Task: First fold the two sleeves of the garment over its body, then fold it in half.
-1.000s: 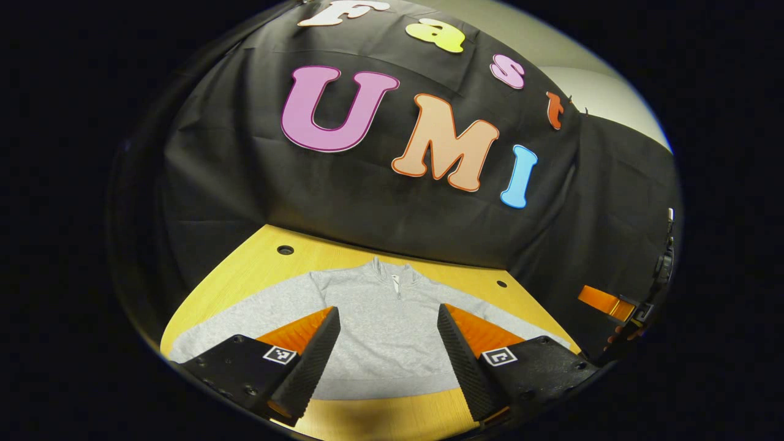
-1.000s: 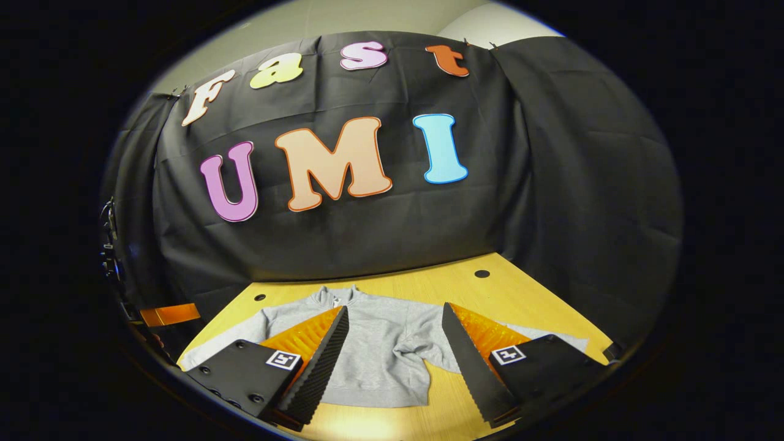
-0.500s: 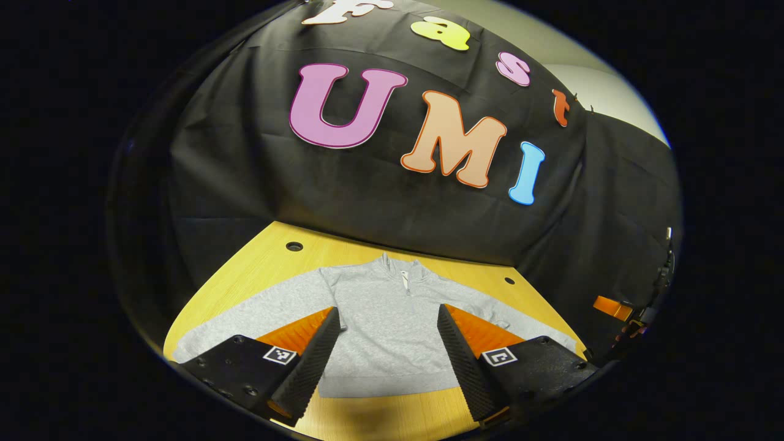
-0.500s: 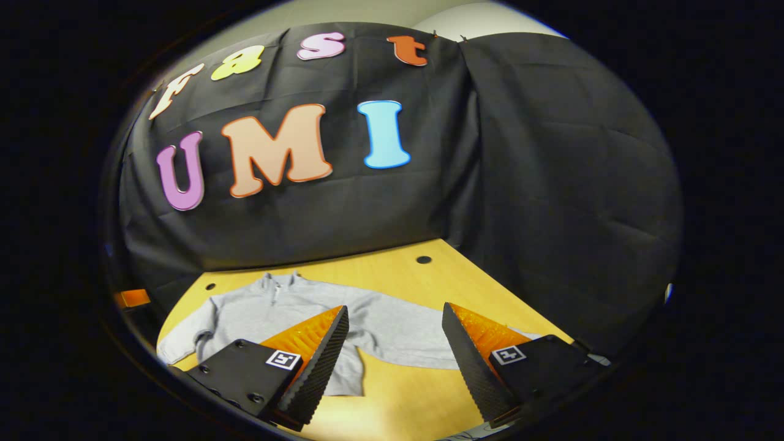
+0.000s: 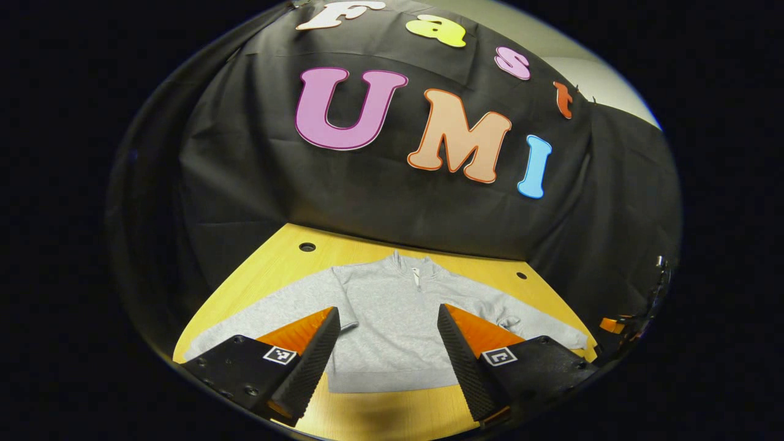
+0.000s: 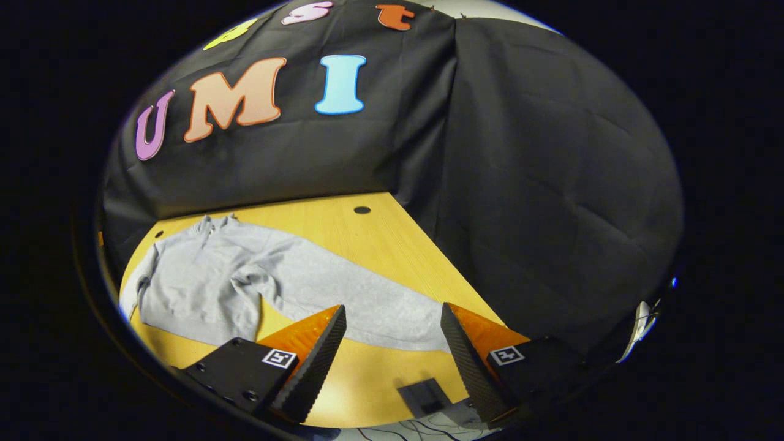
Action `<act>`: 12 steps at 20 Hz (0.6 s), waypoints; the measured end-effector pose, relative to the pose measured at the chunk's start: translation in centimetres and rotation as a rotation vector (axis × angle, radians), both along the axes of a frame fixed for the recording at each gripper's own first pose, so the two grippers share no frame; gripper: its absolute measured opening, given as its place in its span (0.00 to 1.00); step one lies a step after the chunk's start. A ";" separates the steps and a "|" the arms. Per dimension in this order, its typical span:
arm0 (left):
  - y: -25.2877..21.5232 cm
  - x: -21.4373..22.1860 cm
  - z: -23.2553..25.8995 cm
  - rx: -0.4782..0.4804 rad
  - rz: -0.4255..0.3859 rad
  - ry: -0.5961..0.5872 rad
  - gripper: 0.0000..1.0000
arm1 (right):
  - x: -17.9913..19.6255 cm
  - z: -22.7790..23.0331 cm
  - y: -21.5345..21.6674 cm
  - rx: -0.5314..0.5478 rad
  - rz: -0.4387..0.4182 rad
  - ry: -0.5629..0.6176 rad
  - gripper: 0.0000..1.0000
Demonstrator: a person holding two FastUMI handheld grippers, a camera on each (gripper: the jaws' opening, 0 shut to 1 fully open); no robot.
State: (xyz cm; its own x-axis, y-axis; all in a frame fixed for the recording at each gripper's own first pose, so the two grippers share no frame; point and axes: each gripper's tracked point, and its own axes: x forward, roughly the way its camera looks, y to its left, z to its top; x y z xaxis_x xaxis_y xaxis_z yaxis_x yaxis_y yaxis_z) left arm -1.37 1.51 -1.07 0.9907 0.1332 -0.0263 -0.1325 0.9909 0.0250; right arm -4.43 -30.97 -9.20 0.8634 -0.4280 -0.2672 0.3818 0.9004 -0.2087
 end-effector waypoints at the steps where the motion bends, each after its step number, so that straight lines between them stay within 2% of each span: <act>1: -0.2 -0.1 -0.1 0.007 0.003 0.003 0.93 | 0.2 -0.9 -1.0 0.011 0.004 0.019 0.98; 9: -1.9 -0.5 0.1 0.060 0.014 0.018 0.93 | 2.2 -6.3 -7.6 0.095 -0.017 0.179 0.97; 12: -2.3 -0.8 -0.1 0.077 0.025 0.026 0.93 | 3.1 -8.0 -8.9 0.128 -0.014 0.233 0.98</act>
State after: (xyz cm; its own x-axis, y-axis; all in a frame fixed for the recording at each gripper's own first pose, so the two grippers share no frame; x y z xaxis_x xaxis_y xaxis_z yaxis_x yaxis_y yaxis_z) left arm -2.18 -0.77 -1.19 0.9862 0.1605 -0.0404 -0.1556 0.9823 0.1045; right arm -1.28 -39.84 -17.21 0.7663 -0.3899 -0.5107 0.3498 0.9199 -0.1775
